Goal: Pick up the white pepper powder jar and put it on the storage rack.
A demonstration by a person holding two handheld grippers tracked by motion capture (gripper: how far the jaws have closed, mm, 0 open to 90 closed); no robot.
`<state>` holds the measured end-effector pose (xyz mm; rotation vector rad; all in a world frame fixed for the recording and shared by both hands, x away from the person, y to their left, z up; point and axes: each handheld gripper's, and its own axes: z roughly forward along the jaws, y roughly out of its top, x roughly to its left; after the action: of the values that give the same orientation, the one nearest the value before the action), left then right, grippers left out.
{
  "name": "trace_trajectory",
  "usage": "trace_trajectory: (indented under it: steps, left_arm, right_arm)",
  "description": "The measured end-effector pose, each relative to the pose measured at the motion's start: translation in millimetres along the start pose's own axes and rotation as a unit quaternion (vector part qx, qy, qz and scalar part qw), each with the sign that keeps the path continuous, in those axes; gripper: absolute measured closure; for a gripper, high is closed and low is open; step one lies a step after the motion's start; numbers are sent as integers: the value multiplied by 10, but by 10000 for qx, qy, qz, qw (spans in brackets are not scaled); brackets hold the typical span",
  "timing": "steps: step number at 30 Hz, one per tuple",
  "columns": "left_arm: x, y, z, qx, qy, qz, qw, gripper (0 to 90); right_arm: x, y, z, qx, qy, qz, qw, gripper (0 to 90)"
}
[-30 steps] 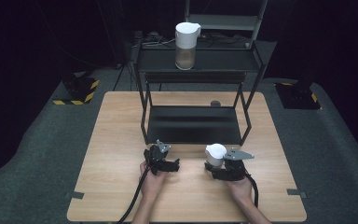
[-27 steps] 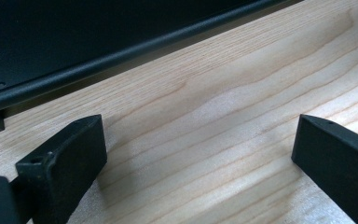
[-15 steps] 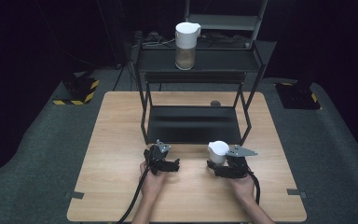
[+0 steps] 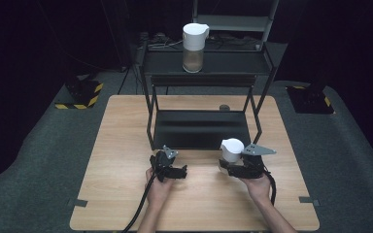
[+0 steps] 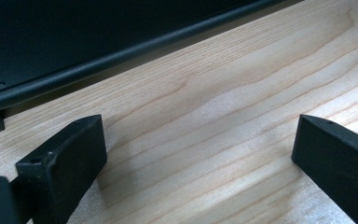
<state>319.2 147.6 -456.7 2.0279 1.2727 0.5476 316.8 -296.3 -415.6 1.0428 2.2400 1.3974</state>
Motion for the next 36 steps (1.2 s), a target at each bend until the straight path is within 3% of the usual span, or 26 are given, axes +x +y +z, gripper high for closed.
trace_trajectory:
  steps: [11, 30, 36]
  left_arm:
    - [-1, 1, 0, 3, -1, -5, 10000, 30]
    - [-1, 1, 0, 3, -2, -8, 10000, 30]
    - [-1, 1, 0, 2, -2, -10, 10000, 30]
  right_arm:
    - [-16, 185, -73, -100, -4, -179, 9998, 301]
    - [-64, 633, -103, -189, 285, -306, 9989, 302]
    - [-85, 755, -135, -235, 279, -312, 9988, 302]
